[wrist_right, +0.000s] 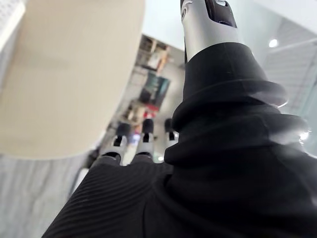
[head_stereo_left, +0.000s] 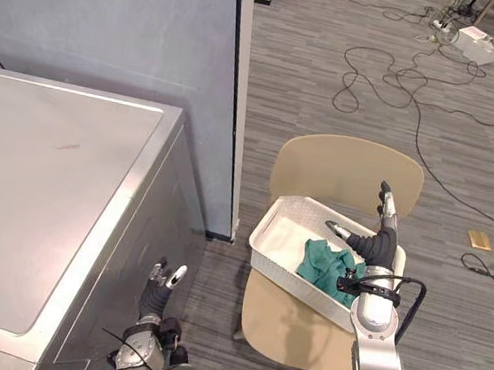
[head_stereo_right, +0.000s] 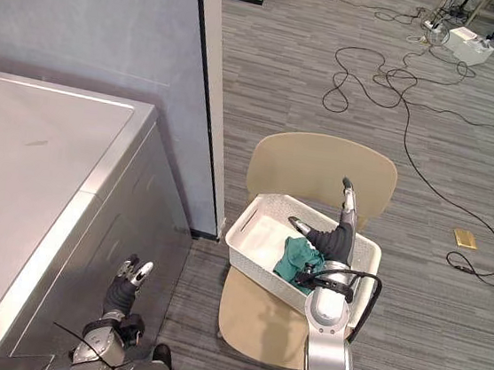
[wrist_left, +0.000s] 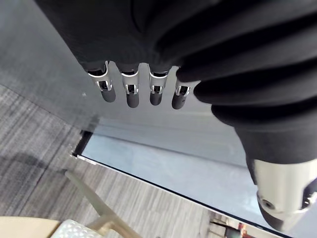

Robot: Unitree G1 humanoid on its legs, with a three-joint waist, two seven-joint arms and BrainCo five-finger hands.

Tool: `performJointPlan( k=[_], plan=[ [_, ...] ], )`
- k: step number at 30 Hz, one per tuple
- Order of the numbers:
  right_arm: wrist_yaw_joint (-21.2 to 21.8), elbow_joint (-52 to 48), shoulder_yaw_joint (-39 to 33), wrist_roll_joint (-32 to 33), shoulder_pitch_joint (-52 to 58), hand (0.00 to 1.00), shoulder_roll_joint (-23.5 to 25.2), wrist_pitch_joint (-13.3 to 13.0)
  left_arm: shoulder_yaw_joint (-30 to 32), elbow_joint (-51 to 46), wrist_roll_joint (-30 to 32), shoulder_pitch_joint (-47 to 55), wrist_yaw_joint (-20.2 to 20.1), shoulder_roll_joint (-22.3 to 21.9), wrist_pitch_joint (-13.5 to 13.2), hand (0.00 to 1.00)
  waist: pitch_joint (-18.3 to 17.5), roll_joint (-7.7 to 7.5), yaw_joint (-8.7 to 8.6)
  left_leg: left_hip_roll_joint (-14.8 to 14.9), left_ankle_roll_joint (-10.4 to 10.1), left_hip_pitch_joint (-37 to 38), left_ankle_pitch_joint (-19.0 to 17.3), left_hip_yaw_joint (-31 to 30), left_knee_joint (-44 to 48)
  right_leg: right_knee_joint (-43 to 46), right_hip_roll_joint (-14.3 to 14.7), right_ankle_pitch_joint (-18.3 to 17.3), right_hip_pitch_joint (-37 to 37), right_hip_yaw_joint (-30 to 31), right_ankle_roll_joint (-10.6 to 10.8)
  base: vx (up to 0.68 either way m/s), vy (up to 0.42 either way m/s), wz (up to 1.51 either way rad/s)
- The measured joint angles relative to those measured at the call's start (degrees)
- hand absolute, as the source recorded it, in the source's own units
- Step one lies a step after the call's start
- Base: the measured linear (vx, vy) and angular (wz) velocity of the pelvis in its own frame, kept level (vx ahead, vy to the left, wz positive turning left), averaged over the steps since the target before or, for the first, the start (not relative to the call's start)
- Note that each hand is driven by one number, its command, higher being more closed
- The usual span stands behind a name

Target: Pick up the laundry basket with both hands and put the clothes into the washing machine.

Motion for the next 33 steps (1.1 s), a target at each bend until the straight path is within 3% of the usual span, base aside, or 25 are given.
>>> performJointPlan(
  k=[1, 3, 5, 6, 8, 9, 11, 12, 13, 14, 18, 19, 21, 22, 23, 25, 26, 28, 29, 30, 31, 33],
  plan=[
    [0.1, 1.1, -0.9, 2.9, -1.3, 0.0, -1.0, 0.0, 1.2, 0.0, 0.0, 0.0, 0.0, -0.1, 0.1, 0.0, 1.6, 1.45, 0.81, 2.3, 0.2, -1.7, -3.6, 1.4, 6.8, 2.2, 0.3, 0.4, -1.3, 0.6, -0.5, -0.04, 0.035, -0.7],
    [0.1, 2.9, -2.0, 6.0, -3.0, 0.0, -1.9, 0.0, 2.8, 0.4, 0.0, -1.4, 0.7, 0.4, 0.2, 0.0, 2.8, 2.56, 0.29, 4.1, 0.8, -4.6, -7.1, 1.7, 14.4, 4.3, 0.7, 0.3, -3.1, 2.9, -0.5, -0.1, 0.094, -0.59],
    [0.0, 3.1, -3.7, 8.1, -2.7, 0.0, -1.8, 0.1, 2.6, 2.1, 0.0, -4.8, 1.4, 1.7, 0.1, 0.0, 3.8, 2.36, 0.24, 4.7, 3.1, -6.6, -9.0, 2.4, 18.8, 5.0, 0.7, 0.3, -4.4, 7.2, 0.2, -0.16, 0.131, -0.29],
    [0.2, 3.1, -4.1, 8.1, -2.7, 0.0, -1.8, 0.0, 2.6, 2.4, 0.1, -5.9, 1.7, 1.5, 0.1, 0.0, 4.0, 2.31, 0.19, 5.5, 3.7, -6.9, -9.9, 3.1, 19.2, 8.8, 0.0, -3.2, -5.4, 8.2, 1.6, -0.15, 0.058, -0.1],
    [0.3, 3.1, -3.7, 8.0, -2.0, 0.0, -1.7, 0.0, 1.5, 2.6, 0.0, -7.2, 2.4, 2.5, -0.1, 0.0, 4.5, 0.82, 0.01, 4.7, 4.0, -7.4, -10.1, 2.4, 21.1, 22.0, -1.4, -11.1, -6.5, 8.3, 1.5, -0.13, -0.038, 0.16],
    [0.4, 3.1, -3.6, 8.0, -2.0, 0.0, -1.8, -0.1, 0.9, 2.6, -0.1, -7.1, 2.7, 2.8, -0.1, 0.0, 4.1, -0.29, 0.14, 4.1, 3.9, -8.0, -10.2, 1.4, 22.4, 24.9, -1.4, -15.7, -5.1, 8.2, 1.8, -0.12, -0.106, 0.33],
    [0.4, 3.1, -3.6, 8.0, -2.3, 0.0, -2.4, -0.2, -0.1, 2.6, -1.4, -6.8, 2.8, 2.6, -0.2, 0.0, 3.7, -1.26, 0.28, 3.7, 3.7, -9.1, -10.1, -0.3, 23.8, 25.0, -1.5, -20.0, -3.9, 7.8, 2.6, -0.15, -0.212, 0.41],
    [0.4, 3.2, -2.9, 8.1, -2.3, 0.0, -3.3, -0.2, -1.4, 2.6, -2.8, -6.0, 2.9, 2.6, -0.3, 0.0, 3.5, -1.49, 0.51, 3.0, 2.5, -9.4, -9.2, -1.4, 23.1, 22.3, -1.4, -23.2, -2.4, 6.6, 3.0, -0.22, -0.31, 0.44],
    [0.4, 3.8, -2.1, 8.3, -2.9, 0.0, -4.6, -0.5, -1.9, 2.7, -4.1, -5.0, 2.9, 1.7, -0.3, 0.0, 3.3, -0.65, 0.54, 2.7, 2.5, -9.5, -6.6, -1.8, 20.3, 21.0, -1.1, -24.3, -2.1, 5.3, 1.7, -0.2, -0.264, 0.42],
    [0.3, 4.3, -1.6, 8.6, -3.1, 0.0, -5.3, -0.8, -2.4, 2.7, -4.5, -4.2, 2.9, 0.9, -0.3, 0.0, 3.0, -0.37, 0.43, 2.3, 2.3, -9.4, -4.7, -1.8, 17.7, 20.8, -0.9, -24.3, -2.6, 4.6, 1.5, -0.17, -0.286, 0.34],
    [0.0, 9.0, -0.7, 11.3, -10.1, 0.0, -9.8, -1.2, -5.5, 2.2, -7.3, -1.7, 3.0, -1.5, -0.2, 0.0, 1.6, 1.83, 0.08, 1.5, 1.1, -9.5, 15.3, -1.7, -2.4, 20.0, 1.8, -21.9, -9.1, 1.0, -4.1, -0.13, -0.262, 0.33],
    [0.2, 10.4, -1.0, 12.2, -11.4, 0.0, -10.3, -1.2, -6.4, 2.3, -7.4, -1.8, 2.3, -1.4, -0.1, 0.0, 1.5, 1.97, 0.02, 1.7, 0.9, -9.3, 15.6, -1.9, -2.0, 18.1, 2.7, -20.7, -8.7, -1.3, -6.3, -0.17, -0.226, 0.43],
    [0.3, 10.6, -2.0, 12.4, -11.5, 0.0, -11.0, -1.2, -7.8, 2.3, -7.0, -1.4, 1.3, -1.3, 0.0, 0.0, 1.5, 1.94, -0.19, 0.5, 2.5, -8.3, 5.0, -1.5, 11.1, 14.4, 3.3, -18.8, -6.4, -3.7, -9.0, -0.17, -0.236, 0.4],
    [0.5, 10.5, -2.2, 12.4, -11.4, 0.0, -11.4, -1.4, -8.3, 2.3, -6.2, -0.8, 0.7, -1.3, 0.0, 0.0, 0.8, 2.74, -1.0, -0.5, 2.4, -6.2, 0.1, -1.5, 16.2, 11.9, 4.2, -17.2, -5.5, -4.2, -9.9, -0.21, -0.208, 0.21],
    [0.6, 10.4, -2.2, 12.4, -11.1, 0.0, -11.9, -1.6, -8.5, 2.3, -6.1, -0.4, 0.4, -1.3, -0.1, 0.0, 0.5, 2.98, -1.14, -1.2, 1.8, -4.9, -1.9, -1.7, 17.7, 10.8, 4.7, -16.4, -5.4, -4.5, -10.3, -0.17, -0.121, 0.07],
    [1.7, 9.4, -3.7, 12.0, -9.4, 0.0, -13.3, -2.4, -10.1, 2.7, -5.6, -0.1, -0.3, -1.2, -0.1, 0.0, -1.2, 5.46, -1.86, -4.6, -1.6, -0.1, -6.3, -3.6, 17.2, 8.6, 5.8, -14.4, -6.2, -5.2, -10.7, -0.17, -0.03, 0.21],
    [1.8, 9.3, -5.6, 11.9, -8.7, 0.0, -13.6, -2.3, -11.4, 2.7, -4.8, -0.8, -0.3, -1.1, -0.4, 0.0, -2.0, 6.63, -2.7, -5.8, -1.5, 2.2, -7.8, -4.9, 12.7, 8.0, 6.4, -13.4, -7.3, -6.3, -11.0, -0.16, 0.007, 0.39],
    [1.7, 9.3, -7.9, 11.7, -8.8, 0.0, -13.6, -2.2, -12.7, 2.8, -3.9, -2.9, -0.6, -0.9, -0.6, 0.0, -2.2, 7.13, -3.6, -6.2, 0.7, 4.0, -8.9, -4.4, 4.1, 8.8, 6.9, -12.3, -10.4, -7.2, -11.6, -0.24, 0.065, 0.28],
    [1.7, 9.3, -8.6, 11.5, -8.9, 0.0, -13.5, -2.2, -13.4, 3.4, -3.8, -4.8, -1.1, -0.7, -0.6, 0.0, -2.2, 7.02, -3.65, -6.4, 2.5, 4.0, -10.0, -4.0, 1.6, 10.9, 6.6, -12.1, -12.7, -7.1, -11.9, -0.29, 0.091, 0.06],
    [1.6, 9.4, -8.7, 10.8, -8.8, 0.0, -13.1, -2.1, -13.8, 4.1, -3.8, -5.7, -1.4, -0.1, -0.6, 0.0, -1.5, 5.91, -3.69, -6.8, 2.4, 4.0, -10.2, -3.8, 1.4, 12.0, 6.0, -12.1, -13.5, -6.5, -12.0, -0.28, 0.062, -0.12],
    [1.7, 9.4, -8.4, 9.6, -8.7, 0.0, -12.0, -2.1, -14.4, 5.1, -3.8, -6.5, -1.6, 1.3, -0.4, 0.0, -0.1, 3.7, -4.16, -7.2, 2.8, 3.7, -10.4, -3.3, 3.2, 13.2, 5.3, -11.8, -13.9, -5.1, -11.8, -0.31, 0.037, -0.28],
    [1.8, 9.0, -7.9, 8.2, -7.7, 0.0, -11.0, -2.1, -14.3, 6.8, -2.4, -6.7, -1.5, 2.3, -0.1, 0.0, 0.2, 2.99, -4.33, -6.1, 4.3, 2.3, -12.8, -3.0, 7.2, 13.1, 6.7, -10.3, -14.0, -1.5, -9.6, -0.33, 0.03, -0.37]
  ],
)
